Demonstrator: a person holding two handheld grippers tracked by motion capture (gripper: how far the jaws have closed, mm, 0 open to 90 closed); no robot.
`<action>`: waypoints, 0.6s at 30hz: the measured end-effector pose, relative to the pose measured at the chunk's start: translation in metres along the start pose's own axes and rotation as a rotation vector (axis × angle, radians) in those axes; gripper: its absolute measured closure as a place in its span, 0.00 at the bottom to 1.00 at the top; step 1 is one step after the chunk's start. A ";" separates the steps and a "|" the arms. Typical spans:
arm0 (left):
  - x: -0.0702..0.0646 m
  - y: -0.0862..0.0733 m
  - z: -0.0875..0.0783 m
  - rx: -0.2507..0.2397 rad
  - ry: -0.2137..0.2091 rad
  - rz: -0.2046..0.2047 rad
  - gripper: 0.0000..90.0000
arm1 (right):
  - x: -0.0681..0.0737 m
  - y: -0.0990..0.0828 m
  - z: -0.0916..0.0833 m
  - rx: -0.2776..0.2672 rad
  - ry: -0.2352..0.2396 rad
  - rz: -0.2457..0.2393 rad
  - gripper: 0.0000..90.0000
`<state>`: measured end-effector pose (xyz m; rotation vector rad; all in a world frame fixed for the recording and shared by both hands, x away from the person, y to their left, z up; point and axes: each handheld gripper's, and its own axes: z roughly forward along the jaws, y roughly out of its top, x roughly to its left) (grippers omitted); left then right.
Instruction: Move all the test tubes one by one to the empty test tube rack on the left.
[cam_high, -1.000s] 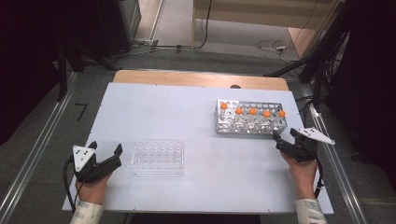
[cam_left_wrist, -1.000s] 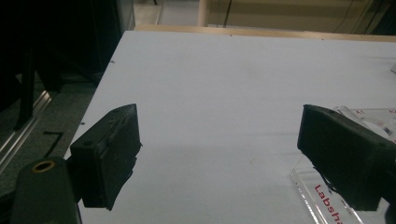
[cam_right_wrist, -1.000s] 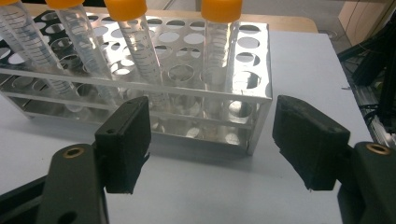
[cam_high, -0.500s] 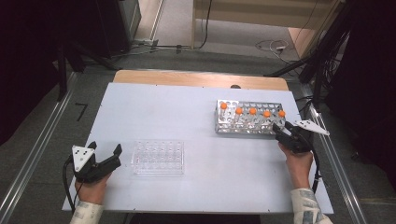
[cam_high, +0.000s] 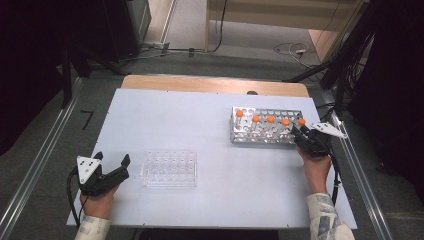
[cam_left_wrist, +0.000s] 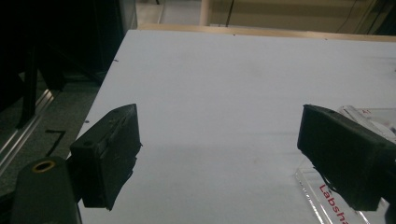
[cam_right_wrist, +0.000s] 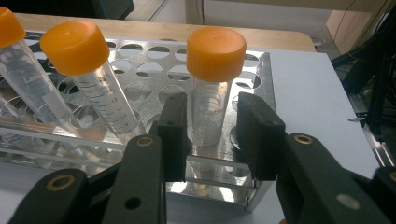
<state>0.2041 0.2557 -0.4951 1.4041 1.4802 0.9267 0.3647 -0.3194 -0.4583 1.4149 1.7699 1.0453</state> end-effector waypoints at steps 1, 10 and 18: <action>0.000 0.000 0.000 -0.001 0.001 0.001 0.15 | 0.000 0.000 0.001 -0.004 0.002 0.002 0.72; 0.000 0.000 0.000 -0.002 0.001 0.001 0.15 | 0.003 0.002 0.003 -0.011 0.003 -0.019 0.79; 0.000 0.000 0.000 -0.001 0.000 0.001 0.15 | 0.001 0.014 -0.012 -0.078 0.017 0.003 0.79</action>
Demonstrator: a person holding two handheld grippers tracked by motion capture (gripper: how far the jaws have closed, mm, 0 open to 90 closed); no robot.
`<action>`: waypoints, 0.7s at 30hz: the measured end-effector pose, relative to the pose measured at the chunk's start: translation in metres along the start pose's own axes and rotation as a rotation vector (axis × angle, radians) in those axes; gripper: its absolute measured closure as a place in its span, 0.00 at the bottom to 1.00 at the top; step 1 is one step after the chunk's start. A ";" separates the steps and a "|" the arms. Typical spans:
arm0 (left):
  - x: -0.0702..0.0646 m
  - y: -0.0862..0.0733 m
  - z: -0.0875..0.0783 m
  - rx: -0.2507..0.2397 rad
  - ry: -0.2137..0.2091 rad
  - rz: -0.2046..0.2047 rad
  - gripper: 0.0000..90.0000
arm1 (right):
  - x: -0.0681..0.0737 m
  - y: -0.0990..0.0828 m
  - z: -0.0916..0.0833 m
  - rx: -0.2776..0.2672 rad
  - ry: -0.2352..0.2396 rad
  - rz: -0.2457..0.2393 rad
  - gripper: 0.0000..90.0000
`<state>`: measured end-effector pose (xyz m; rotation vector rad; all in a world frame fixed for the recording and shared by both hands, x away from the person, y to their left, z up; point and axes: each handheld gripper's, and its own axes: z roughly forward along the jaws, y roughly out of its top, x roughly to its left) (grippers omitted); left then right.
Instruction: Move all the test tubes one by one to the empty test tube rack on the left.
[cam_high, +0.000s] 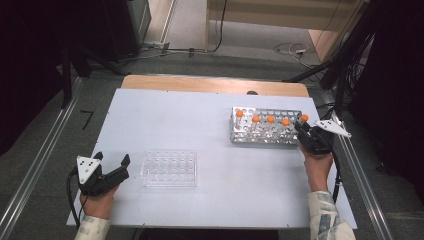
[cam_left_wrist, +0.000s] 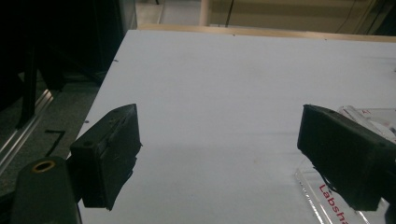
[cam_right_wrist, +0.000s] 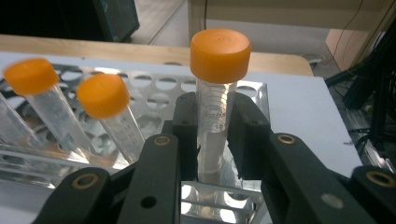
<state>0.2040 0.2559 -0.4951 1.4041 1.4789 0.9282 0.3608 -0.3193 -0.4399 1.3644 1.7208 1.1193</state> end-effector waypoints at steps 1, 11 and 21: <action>0.000 0.000 0.000 0.000 0.000 0.000 0.15 | 0.000 0.002 -0.003 -0.010 0.000 0.001 0.79; 0.000 0.001 -0.001 -0.011 0.003 -0.002 0.15 | 0.003 0.023 -0.039 -0.112 0.019 -0.002 0.80; -0.003 0.003 -0.004 -0.028 -0.010 -0.003 0.15 | 0.024 0.004 -0.059 -0.047 0.082 -0.084 0.80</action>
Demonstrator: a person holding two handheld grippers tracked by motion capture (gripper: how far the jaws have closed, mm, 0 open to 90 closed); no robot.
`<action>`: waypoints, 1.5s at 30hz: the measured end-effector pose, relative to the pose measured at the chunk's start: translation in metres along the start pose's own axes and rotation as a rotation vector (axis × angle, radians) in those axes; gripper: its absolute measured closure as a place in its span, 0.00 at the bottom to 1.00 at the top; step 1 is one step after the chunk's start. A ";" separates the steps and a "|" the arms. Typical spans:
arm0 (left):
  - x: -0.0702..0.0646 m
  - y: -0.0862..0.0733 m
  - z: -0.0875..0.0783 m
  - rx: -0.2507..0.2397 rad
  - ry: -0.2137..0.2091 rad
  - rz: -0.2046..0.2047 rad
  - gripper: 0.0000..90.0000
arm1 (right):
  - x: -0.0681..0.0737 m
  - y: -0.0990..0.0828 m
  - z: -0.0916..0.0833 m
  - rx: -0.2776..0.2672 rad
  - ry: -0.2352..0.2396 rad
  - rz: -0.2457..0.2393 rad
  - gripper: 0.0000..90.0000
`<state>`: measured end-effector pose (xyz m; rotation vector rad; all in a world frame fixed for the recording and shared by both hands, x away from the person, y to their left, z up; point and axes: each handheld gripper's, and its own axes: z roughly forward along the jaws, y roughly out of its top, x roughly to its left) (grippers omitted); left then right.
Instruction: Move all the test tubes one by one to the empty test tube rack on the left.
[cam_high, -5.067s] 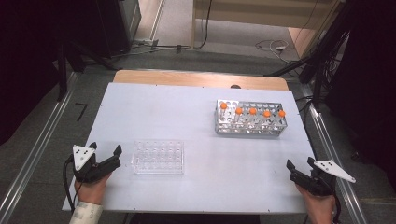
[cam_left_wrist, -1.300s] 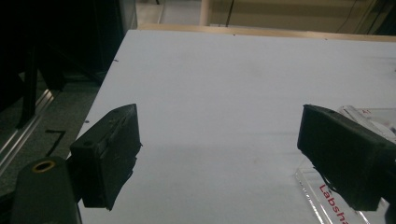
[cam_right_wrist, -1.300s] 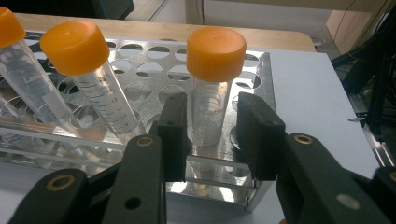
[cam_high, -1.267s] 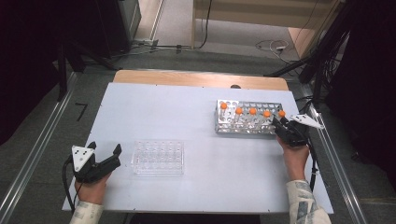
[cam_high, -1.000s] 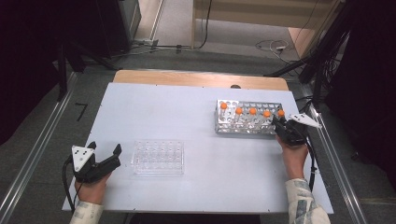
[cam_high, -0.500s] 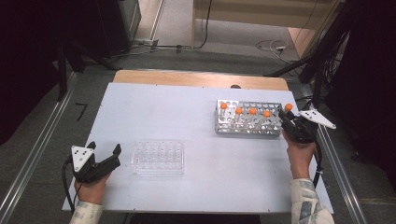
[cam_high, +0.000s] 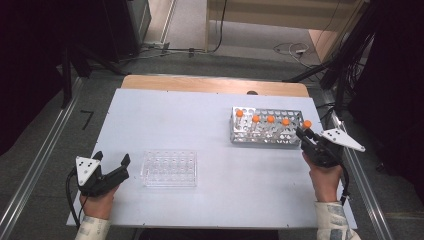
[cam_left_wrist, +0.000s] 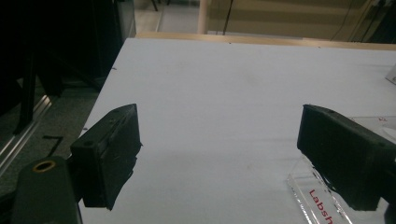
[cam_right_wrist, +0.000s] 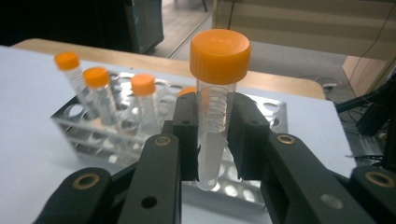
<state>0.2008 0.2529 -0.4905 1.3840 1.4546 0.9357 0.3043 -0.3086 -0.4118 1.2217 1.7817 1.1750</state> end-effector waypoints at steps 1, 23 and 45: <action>0.000 0.000 0.000 -0.002 -0.003 -0.001 0.15 | 0.002 -0.002 -0.001 0.006 0.001 -0.006 0.80; -0.003 0.002 -0.005 -0.019 -0.016 0.008 0.15 | 0.032 -0.016 -0.012 0.038 0.096 -0.039 0.80; -0.061 0.020 -0.030 -0.078 -0.252 0.108 0.16 | 0.096 -0.027 -0.008 0.089 0.299 -0.112 0.80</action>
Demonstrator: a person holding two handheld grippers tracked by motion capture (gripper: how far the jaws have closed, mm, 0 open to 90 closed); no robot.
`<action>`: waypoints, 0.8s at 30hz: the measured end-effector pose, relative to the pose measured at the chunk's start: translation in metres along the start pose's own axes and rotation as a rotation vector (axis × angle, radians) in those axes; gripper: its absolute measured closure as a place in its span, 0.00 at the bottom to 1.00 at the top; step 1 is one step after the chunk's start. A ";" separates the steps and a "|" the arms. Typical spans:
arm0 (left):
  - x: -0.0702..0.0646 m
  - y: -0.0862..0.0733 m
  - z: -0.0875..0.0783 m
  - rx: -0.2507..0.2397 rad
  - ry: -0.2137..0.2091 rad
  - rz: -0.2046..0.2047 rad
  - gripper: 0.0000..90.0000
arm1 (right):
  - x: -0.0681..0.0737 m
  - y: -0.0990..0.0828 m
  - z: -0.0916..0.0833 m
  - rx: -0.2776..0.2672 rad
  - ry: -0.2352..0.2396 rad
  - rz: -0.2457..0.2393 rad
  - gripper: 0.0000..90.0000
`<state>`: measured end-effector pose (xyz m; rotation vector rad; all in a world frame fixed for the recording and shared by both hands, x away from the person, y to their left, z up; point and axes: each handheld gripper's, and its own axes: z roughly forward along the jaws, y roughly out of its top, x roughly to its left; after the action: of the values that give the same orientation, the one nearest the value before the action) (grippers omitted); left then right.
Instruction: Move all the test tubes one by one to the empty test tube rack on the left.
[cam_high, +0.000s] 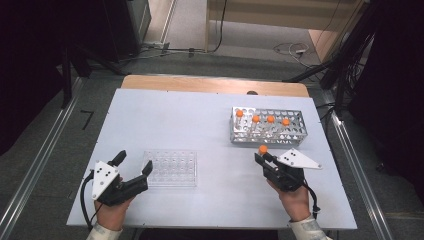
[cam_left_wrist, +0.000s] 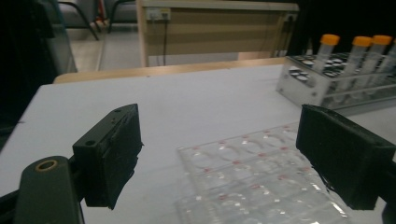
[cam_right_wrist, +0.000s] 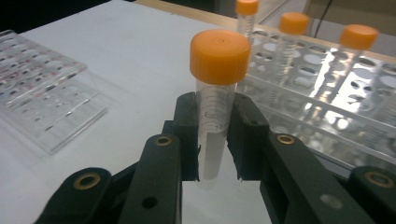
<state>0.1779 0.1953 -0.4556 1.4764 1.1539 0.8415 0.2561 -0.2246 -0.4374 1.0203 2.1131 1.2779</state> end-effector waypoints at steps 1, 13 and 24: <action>-0.008 0.002 0.001 0.008 -0.050 0.002 0.16 | 0.003 0.000 0.001 0.001 0.011 0.000 0.80; -0.060 0.012 0.018 0.036 -0.259 0.070 0.21 | 0.042 0.002 0.011 0.022 0.126 -0.065 0.80; -0.096 0.018 0.036 0.071 -0.403 0.087 0.27 | 0.066 0.000 0.019 0.049 0.199 -0.104 0.80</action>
<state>0.1873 0.0926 -0.4401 1.6712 0.8294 0.5304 0.2282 -0.1621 -0.4469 0.8194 2.3241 1.3300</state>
